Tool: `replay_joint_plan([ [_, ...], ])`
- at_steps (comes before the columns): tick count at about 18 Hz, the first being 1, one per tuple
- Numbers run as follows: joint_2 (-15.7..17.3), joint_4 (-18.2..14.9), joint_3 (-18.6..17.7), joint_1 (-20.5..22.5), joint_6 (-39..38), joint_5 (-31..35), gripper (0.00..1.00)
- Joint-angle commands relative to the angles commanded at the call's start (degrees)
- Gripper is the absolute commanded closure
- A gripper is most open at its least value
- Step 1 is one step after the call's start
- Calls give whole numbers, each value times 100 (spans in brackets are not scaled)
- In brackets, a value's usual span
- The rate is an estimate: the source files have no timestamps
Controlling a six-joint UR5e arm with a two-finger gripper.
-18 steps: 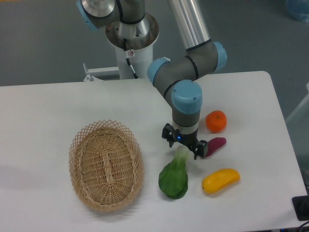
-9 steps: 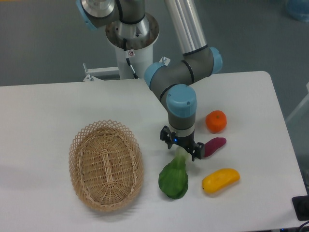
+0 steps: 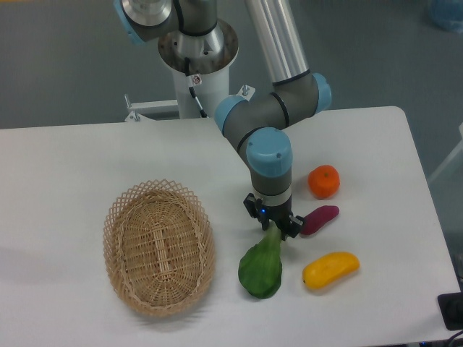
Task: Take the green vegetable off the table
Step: 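Close the gripper on the bok choy stem, then lift the bok choy up off the table by its stem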
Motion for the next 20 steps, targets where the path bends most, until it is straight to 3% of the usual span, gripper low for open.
replay_joint_plan([
  [11, 307, -88, 211, 88, 149, -157, 75],
  [16, 773, -123, 351, 413, 176, -1158, 75],
  [20, 957, -141, 553, 474, 97, -1853, 75],
])
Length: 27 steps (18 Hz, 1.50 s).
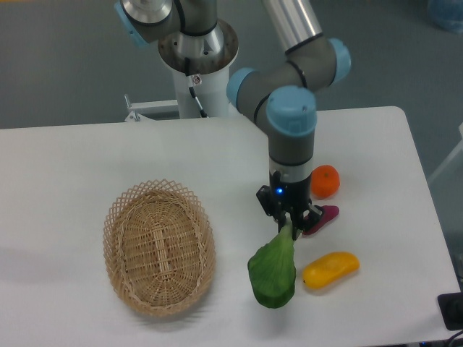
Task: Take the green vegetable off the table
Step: 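Lift the bok choy up off the table by its stem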
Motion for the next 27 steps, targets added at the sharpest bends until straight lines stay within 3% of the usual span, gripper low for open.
replay_joint_plan([
  [4, 378, -61, 18, 79, -9, -291, 75],
  [8, 554, -526, 88, 167, 70, -353, 75],
  [14, 686, -1440, 553, 193, 87, -345, 75],
  [27, 713, -1485, 536, 202, 140, -345, 75],
])
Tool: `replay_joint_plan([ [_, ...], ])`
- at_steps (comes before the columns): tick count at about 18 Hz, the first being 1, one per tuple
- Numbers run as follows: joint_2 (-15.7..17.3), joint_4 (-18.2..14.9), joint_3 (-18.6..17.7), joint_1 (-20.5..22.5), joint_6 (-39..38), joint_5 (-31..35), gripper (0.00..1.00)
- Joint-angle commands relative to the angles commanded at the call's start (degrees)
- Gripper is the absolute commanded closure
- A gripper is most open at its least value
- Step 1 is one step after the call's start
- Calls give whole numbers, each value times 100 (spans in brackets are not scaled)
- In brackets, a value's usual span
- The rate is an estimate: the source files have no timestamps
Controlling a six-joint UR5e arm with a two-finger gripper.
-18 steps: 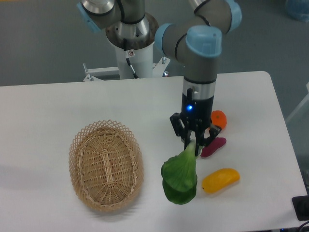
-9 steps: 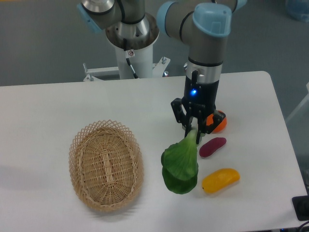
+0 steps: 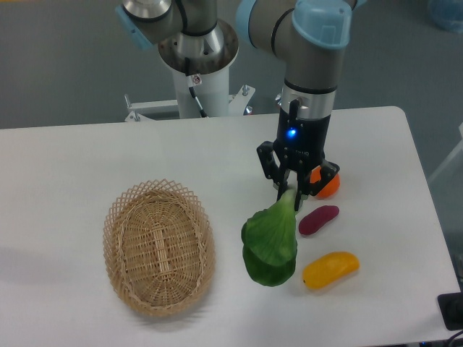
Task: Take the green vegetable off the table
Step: 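Lift the bok choy up off the table by its stem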
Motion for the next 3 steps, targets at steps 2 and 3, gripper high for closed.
replay_joint_plan([
  [2, 0, 9, 0, 0, 9, 9, 75],
  [3, 0, 9, -9, 0, 9, 9, 75],
])
